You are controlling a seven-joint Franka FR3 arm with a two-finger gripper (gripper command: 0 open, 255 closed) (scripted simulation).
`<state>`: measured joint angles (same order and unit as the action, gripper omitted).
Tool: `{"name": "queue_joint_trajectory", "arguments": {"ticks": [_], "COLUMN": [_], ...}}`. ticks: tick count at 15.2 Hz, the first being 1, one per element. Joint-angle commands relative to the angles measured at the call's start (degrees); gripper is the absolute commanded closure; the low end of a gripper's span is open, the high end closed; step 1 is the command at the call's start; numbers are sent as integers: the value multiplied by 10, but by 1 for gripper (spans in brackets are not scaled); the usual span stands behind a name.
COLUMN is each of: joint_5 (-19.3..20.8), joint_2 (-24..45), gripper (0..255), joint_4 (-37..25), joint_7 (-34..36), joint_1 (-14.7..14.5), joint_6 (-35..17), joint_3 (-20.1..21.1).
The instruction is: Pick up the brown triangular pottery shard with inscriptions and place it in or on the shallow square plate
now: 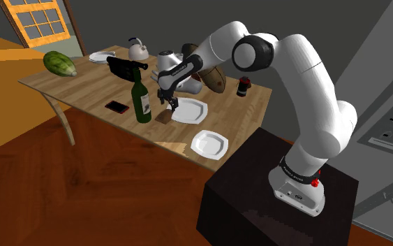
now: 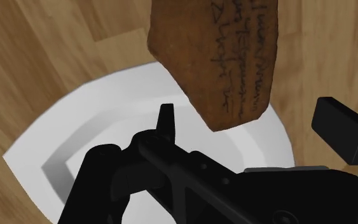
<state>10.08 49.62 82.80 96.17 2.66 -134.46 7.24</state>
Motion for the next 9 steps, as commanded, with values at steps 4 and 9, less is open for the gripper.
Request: {"name": "queue_joint_trajectory", "arguments": {"ticks": [4, 9], "joint_5": [2, 2], "joint_2": [22, 22], "gripper": [0, 0], "joint_4": [-10, -10], "joint_7": [1, 1], "joint_1": [-2, -2], "joint_6": [-13, -13], "joint_3": [-2, -2]}}
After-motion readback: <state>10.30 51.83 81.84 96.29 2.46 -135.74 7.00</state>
